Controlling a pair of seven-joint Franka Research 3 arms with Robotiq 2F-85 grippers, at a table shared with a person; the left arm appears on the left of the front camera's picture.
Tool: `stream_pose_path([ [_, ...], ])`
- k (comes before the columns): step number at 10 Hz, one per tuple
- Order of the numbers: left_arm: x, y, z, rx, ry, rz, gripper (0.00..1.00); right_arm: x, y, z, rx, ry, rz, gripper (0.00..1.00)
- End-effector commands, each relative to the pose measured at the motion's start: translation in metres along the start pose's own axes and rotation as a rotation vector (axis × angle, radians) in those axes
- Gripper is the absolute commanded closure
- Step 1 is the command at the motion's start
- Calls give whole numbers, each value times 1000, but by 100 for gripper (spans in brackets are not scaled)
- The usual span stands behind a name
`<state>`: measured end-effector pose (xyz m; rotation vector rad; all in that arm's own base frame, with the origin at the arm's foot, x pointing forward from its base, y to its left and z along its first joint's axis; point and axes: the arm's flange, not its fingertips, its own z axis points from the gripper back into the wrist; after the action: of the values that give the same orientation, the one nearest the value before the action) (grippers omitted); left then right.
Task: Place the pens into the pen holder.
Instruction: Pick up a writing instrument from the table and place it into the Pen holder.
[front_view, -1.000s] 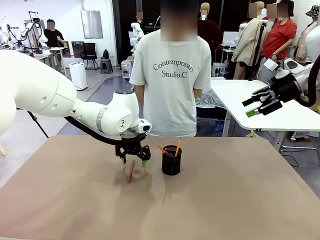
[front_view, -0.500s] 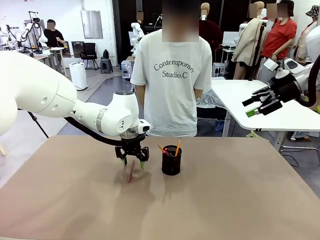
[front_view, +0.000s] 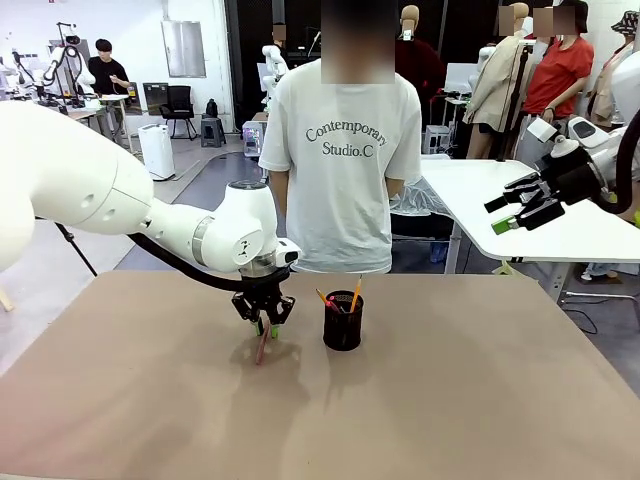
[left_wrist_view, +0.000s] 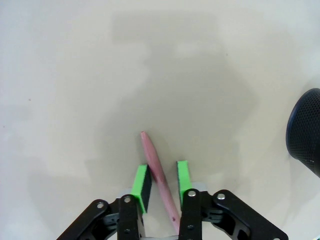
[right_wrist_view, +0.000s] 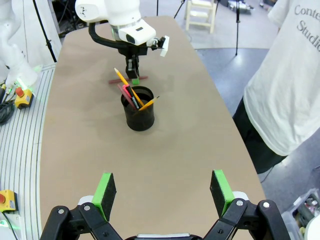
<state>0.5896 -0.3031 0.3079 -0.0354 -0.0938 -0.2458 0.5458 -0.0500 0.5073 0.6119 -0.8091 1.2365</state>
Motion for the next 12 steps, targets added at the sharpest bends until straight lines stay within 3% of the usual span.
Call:
stream_pose_path([
  [1, -5, 0, -3, 39, -3, 19, 100, 3, -2, 1, -5, 3, 3, 0],
  [6, -9, -1, 0, 21, 13, -36, 100, 3, -2, 1, -5, 3, 3, 0],
  [12, -23, 24, 71, -392, -75, -324, 100, 3, -2, 1, -5, 3, 3, 0],
])
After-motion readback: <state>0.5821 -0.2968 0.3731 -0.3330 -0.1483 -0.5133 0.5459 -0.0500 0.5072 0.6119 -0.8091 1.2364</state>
